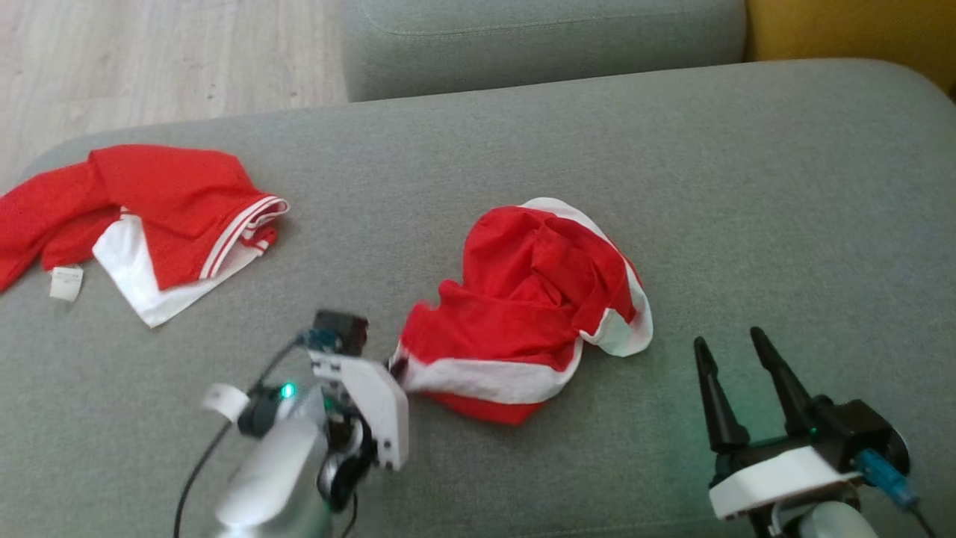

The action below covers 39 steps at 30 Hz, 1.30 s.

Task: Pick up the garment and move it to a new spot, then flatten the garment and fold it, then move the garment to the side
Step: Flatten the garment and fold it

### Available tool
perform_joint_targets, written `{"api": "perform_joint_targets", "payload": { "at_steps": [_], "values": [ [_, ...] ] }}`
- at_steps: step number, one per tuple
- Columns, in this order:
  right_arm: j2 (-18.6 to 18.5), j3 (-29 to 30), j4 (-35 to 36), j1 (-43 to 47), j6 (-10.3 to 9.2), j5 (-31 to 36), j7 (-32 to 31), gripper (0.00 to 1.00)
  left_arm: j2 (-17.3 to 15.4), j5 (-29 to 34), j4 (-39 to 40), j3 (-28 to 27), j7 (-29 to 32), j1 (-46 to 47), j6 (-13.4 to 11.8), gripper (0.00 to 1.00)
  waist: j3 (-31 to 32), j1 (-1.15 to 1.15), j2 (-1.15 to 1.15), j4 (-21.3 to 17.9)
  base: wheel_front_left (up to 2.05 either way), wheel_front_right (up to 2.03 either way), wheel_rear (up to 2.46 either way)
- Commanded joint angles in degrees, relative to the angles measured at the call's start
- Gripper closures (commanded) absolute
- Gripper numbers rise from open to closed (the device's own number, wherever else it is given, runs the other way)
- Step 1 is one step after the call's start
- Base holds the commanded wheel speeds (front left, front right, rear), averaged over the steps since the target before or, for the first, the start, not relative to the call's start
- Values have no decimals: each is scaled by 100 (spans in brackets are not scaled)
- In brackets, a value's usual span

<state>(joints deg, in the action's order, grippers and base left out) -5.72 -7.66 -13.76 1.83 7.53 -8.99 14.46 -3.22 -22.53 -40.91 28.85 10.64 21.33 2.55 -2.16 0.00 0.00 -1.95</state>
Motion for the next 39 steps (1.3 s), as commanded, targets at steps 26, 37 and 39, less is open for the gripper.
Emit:
{"api": "perform_joint_targets", "payload": {
  "at_steps": [26,37,39],
  "values": [
    [118,-113,144,-104,-4,-31,54,0,-1306,-124,4498,-730,1765,2589,-156,100,251,0,0,81,0,0,0],
    [142,-295,93,-332,-4,-75,54,0,-125,-39,3845,491,1417,2756,-144,100,87,0,0,-406,0,0,0],
    [153,-364,74,-400,-4,-87,54,0,-11,-59,3511,798,1083,2791,-223,100,24,0,0,-554,0,0,0]
  ]
}}
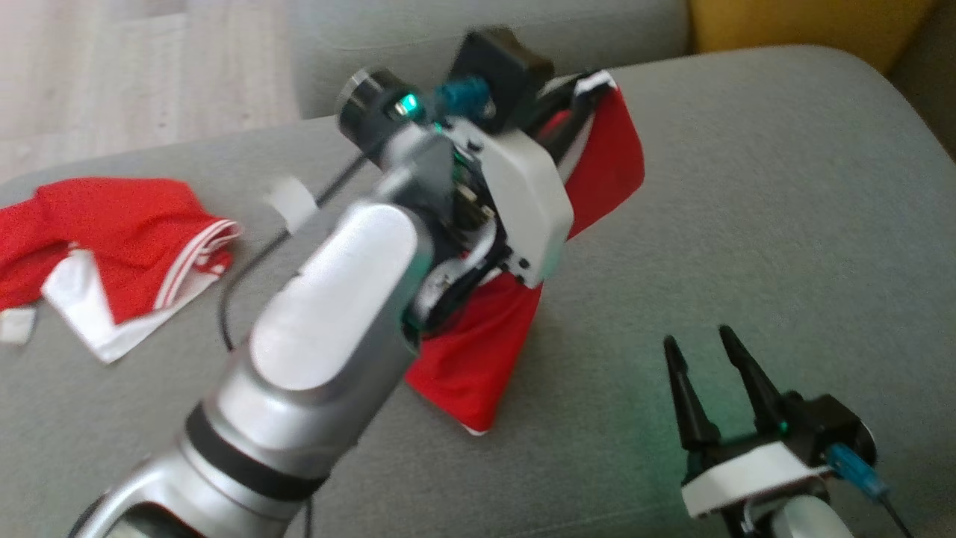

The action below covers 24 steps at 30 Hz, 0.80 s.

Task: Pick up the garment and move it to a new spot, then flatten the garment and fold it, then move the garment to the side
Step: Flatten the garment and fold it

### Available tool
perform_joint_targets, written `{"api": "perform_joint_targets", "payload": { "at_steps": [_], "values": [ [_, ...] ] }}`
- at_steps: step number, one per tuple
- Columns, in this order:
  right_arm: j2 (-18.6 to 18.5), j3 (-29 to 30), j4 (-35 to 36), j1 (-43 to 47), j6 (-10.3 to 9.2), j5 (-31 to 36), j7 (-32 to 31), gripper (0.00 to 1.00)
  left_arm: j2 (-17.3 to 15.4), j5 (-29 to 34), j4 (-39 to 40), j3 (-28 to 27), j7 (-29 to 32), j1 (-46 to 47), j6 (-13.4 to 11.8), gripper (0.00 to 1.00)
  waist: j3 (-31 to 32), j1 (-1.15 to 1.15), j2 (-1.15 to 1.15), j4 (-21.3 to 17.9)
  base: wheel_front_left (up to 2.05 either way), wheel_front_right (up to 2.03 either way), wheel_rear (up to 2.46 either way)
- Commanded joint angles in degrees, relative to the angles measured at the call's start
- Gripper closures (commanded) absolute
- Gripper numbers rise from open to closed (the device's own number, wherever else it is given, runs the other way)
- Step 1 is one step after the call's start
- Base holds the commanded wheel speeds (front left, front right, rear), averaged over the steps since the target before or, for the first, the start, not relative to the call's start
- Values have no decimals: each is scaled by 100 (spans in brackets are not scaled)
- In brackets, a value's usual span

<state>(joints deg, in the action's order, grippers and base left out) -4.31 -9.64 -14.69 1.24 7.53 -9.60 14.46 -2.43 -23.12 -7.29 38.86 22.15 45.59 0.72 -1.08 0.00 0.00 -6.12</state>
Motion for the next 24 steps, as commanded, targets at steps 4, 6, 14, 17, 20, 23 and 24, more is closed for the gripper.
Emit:
{"api": "perform_joint_targets", "payload": {
  "at_steps": [4,6,14,17,20,23,24],
  "values": [
    [45,-312,125,-461,-4,-62,54,0,-49,-719,-304,556,-1100,426,-311,79,-192,0,0,-465,0,0,0],
    [60,-326,108,-488,-4,-78,54,0,-47,-1092,-511,1025,-1476,564,-391,0,-242,0,0,-595,0,0,0],
    [92,-131,138,-369,-4,-84,54,0,-46,-2168,-942,1930,-2433,693,-572,0,-324,0,0,-745,0,0,0],
    [98,-41,175,-305,-4,-68,54,0,-45,-2298,-963,1934,-2658,462,-762,0,-315,0,0,-694,0,0,0],
    [106,76,223,-244,-4,-47,54,0,-435,-2302,-884,1796,-2925,-94,-1128,0,-280,0,0,-596,0,0,0],
    [109,139,258,-201,-4,-22,54,0,-960,-2282,-816,1664,-3030,-571,-1487,0,-261,0,0,-517,0,0,0],
    [110,156,270,-192,-4,-14,54,0,-1153,-2253,-820,1642,-3028,-700,-1599,0,-260,0,0,-493,0,0,0]
  ]
}}
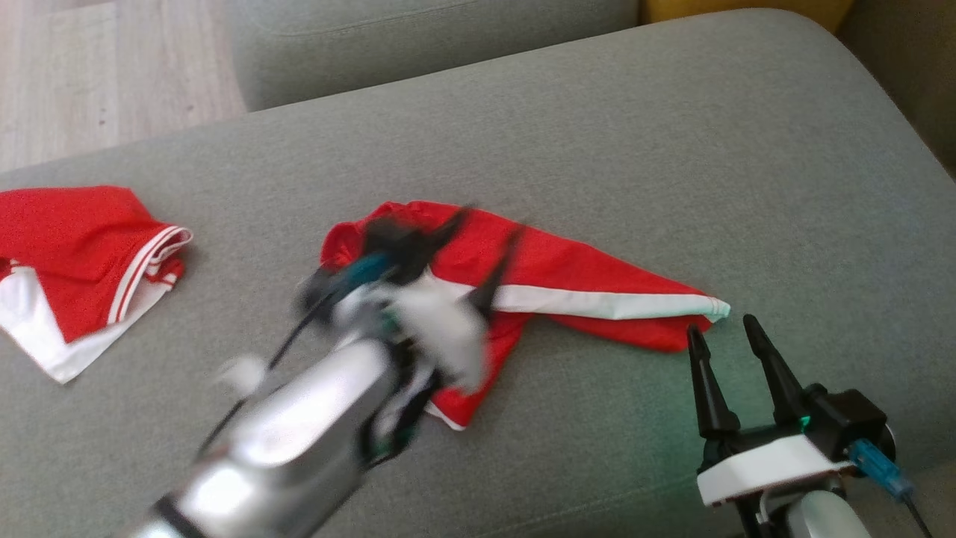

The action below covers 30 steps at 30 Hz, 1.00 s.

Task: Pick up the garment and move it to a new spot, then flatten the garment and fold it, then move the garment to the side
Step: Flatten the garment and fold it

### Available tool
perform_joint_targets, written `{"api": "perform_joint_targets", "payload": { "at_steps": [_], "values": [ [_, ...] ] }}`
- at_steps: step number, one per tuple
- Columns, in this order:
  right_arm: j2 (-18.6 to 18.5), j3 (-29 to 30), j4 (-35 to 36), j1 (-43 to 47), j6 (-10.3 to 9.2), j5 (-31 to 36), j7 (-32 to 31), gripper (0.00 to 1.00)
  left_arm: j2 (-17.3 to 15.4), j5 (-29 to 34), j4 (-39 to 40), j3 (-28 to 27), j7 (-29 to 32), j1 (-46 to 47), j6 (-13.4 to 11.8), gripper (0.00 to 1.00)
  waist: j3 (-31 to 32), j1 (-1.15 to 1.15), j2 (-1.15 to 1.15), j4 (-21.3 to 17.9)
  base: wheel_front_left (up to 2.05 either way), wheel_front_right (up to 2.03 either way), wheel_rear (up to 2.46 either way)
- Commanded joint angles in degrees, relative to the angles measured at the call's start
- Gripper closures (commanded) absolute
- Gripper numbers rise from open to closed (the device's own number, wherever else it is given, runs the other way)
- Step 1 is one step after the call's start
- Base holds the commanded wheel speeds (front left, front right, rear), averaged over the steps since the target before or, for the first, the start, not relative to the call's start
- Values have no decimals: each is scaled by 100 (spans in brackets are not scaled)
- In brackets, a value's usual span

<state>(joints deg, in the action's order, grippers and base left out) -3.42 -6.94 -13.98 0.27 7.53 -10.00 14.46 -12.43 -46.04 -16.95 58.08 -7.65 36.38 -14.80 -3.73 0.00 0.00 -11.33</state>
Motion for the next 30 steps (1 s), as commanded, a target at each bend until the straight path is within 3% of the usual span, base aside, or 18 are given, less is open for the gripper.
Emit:
{"api": "perform_joint_targets", "payload": {
  "at_steps": [1,4,8,11,23,25,26,27,28,30],
  "values": [
    [21,-104,209,-87,-4,35,54,0,-342,79,129,-287,-33,108,-151,0,7,0,0,48,0,0,0],
    [9,-67,246,-68,-4,51,54,0,-727,17,77,-333,139,-161,-333,0,-31,0,0,119,0,0,0],
    [-1,-92,263,-107,-4,62,54,0,-875,-15,-43,-406,153,-109,-303,0,-169,0,0,178,0,0,0],
    [0,-124,266,-149,-4,62,54,0,-817,-31,-174,-434,128,7,-239,0,-252,0,0,181,0,0,0],
    [-14,-228,237,-326,-4,52,54,0,-362,-85,-1422,-156,509,689,445,0,-579,0,0,-14,0,0,0],
    [-12,-225,227,-329,-4,49,54,0,-319,-124,-1585,-157,539,734,508,9,-580,0,0,-43,0,0,0],
    [-10,-223,223,-331,-4,47,54,0,-304,-139,-1658,-152,550,746,539,22,-581,0,0,-53,0,0,0],
    [-9,-222,221,-334,-4,45,54,0,-292,-150,-1727,-135,575,758,584,52,-585,0,0,-61,0,0,0],
    [-7,-219,220,-337,-4,42,54,0,-273,-174,-1790,-131,592,765,623,63,-589,0,0,-66,0,0,0],
    [-2,-215,219,-343,-4,39,54,0,-235,-198,-1888,-93,615,786,746,70,-594,0,0,-72,0,0,0]
  ]
}}
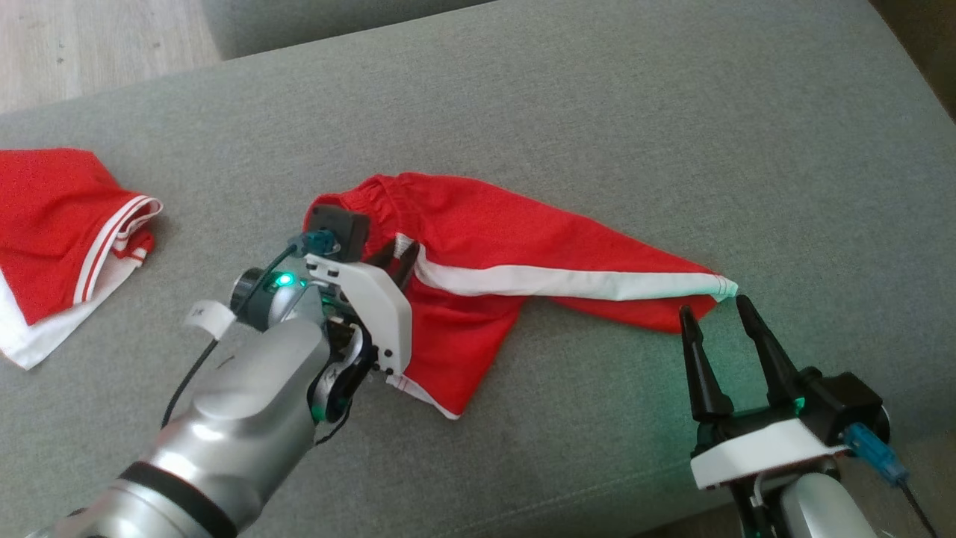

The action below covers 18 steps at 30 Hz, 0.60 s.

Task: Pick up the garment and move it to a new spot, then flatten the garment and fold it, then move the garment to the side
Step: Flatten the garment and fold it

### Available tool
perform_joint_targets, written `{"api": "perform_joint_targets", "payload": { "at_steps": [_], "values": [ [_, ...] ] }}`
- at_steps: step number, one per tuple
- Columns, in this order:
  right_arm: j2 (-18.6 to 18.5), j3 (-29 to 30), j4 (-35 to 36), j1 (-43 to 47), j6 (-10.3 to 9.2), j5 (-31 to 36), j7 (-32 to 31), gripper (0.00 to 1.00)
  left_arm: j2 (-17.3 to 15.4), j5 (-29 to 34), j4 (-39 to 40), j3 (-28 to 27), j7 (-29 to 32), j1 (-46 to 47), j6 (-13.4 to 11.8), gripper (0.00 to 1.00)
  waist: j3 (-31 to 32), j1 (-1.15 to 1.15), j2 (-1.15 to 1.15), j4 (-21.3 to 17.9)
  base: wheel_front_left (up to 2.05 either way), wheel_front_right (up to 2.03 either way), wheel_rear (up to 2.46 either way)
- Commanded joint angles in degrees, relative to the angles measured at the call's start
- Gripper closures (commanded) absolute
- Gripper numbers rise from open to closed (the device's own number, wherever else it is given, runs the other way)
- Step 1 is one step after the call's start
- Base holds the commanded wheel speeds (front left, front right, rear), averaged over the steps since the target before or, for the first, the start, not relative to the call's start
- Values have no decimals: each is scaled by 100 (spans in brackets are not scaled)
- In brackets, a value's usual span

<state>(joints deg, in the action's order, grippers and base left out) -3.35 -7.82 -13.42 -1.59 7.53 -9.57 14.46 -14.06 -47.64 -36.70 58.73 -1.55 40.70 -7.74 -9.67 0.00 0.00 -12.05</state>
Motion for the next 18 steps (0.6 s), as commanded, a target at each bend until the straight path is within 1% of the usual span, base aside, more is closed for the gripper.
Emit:
{"api": "perform_joint_targets", "payload": {
  "at_steps": [1,2,3,4,8,12,15,18],
  "values": [
    [-7,-122,163,-158,-4,-7,54,0,-47,-62,43,-161,-6,358,84,73,2,0,0,1,0,0,0],
    [-4,-119,163,-158,-4,-9,54,0,-18,-80,-1,-163,-17,363,114,80,4,0,0,5,0,0,0],
    [-2,-114,162,-159,-4,-9,54,0,12,-97,-45,-158,-15,368,143,95,6,0,0,11,0,0,0],
    [1,-110,160,-162,-4,-8,54,0,41,-113,-85,-153,-14,372,175,100,10,0,0,17,0,0,0],
    [8,-100,137,-160,-4,-4,54,0,110,-269,-135,-252,-21,434,306,100,79,0,0,44,0,0,0],
    [-2,-75,115,-121,-4,19,54,0,27,-444,113,-473,-16,617,360,100,190,0,0,75,0,0,0],
    [-1,-78,117,-72,-4,20,54,0,-228,-579,604,-597,80,540,345,100,287,0,0,58,0,0,0],
    [4,-22,128,42,-4,14,54,0,-610,-713,1363,-697,169,190,177,100,392,0,0,80,0,0,0]
  ]
}}
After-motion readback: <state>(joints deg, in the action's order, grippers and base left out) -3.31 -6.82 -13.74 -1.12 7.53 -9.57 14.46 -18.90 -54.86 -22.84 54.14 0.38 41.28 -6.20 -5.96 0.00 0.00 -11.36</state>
